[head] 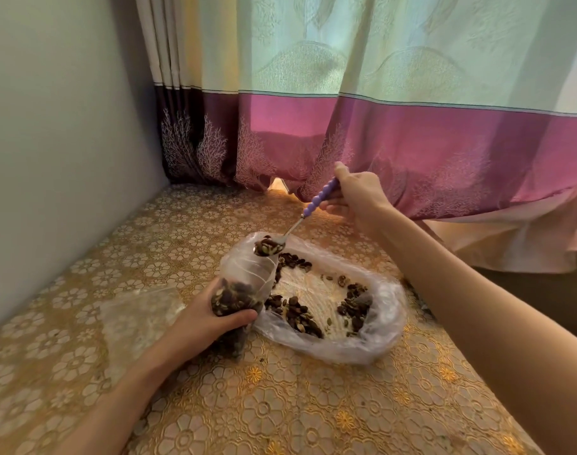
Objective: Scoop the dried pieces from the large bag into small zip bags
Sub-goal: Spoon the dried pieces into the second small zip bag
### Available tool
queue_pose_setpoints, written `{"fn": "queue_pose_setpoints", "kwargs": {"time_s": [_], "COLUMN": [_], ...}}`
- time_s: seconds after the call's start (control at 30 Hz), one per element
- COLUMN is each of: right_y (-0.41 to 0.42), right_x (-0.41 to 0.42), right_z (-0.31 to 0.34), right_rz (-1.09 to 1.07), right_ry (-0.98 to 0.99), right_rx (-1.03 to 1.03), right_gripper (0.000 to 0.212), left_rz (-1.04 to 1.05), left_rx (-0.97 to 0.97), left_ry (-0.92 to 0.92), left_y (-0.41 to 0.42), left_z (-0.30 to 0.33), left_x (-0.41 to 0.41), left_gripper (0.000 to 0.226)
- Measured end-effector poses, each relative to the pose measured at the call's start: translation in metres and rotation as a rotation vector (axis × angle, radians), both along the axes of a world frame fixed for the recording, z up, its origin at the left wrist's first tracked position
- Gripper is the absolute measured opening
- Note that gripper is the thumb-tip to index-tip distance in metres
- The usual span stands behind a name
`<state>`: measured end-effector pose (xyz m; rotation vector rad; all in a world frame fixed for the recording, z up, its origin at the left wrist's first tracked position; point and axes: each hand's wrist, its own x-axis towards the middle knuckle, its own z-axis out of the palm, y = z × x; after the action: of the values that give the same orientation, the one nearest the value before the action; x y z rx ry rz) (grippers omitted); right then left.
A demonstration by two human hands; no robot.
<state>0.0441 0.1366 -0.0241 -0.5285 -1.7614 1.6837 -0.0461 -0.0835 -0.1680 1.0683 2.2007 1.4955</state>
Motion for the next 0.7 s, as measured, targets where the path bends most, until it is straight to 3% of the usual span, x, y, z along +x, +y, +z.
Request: {"fn": "queue_pose_setpoints", "kwargs": {"time_s": [0.33,0.53,0.7], "right_y": [-0.038,-0.028,-0.004], "right_x": [-0.003,0.008,0.023], "right_z": [0.008,0.001,-0.016], "right_rz": [0.149,0.145,0.039], "right_ry": [0.170,0.240,0.285], "right_rx": [0.357,0.285,0.042], "right_gripper": [0.036,0.033,0.035], "left_rz": [-0.011,-0.008,-0.009], "left_rx": [0.009,0.006,0.006], "left_ry": [-0.030,-0.019,-0.041], "left_y": [0.000,0.000,0.000], "left_z": [0.001,0.003,0.004], "left_x": [0.001,0.003,0.004], "left_gripper": [0.055,0.054,0.053]}}
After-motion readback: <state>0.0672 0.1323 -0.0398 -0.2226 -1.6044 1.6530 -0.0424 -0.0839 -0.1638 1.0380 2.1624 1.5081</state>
